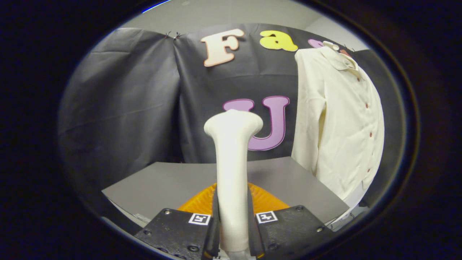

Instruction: Iron the clothes twice with a garment steamer, once on the left side and once on the right side.

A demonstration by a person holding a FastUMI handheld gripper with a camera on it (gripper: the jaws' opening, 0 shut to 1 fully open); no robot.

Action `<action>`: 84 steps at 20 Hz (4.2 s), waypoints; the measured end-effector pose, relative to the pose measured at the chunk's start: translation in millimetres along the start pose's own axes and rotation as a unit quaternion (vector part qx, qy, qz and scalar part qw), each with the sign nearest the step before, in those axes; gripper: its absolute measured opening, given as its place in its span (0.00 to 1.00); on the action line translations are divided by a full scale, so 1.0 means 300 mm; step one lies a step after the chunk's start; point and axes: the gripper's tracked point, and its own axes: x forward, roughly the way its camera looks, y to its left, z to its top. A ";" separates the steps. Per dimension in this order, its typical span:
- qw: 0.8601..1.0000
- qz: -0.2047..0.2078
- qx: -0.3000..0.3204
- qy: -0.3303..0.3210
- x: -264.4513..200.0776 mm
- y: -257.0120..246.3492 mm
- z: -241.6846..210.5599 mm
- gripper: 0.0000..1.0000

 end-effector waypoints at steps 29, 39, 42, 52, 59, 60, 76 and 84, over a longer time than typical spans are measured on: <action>0.989 -0.046 -0.013 -0.143 -0.139 -0.898 0.313 0.30; 0.992 -0.026 0.008 -0.122 -0.047 -0.962 0.147 0.31; 0.993 -0.022 0.012 -0.113 -0.062 -0.959 0.081 0.31; 0.995 -0.023 0.076 -0.065 -0.118 -1.024 -0.290 0.31; 0.993 -0.019 0.109 -0.032 -0.170 -1.033 -0.493 0.31; 0.993 -0.019 0.114 -0.026 -0.176 -1.036 -0.521 0.31; 0.972 -0.015 0.233 0.010 -0.332 -1.049 -0.700 0.31; 0.979 -0.026 0.193 -0.052 -0.468 -1.137 -0.382 0.30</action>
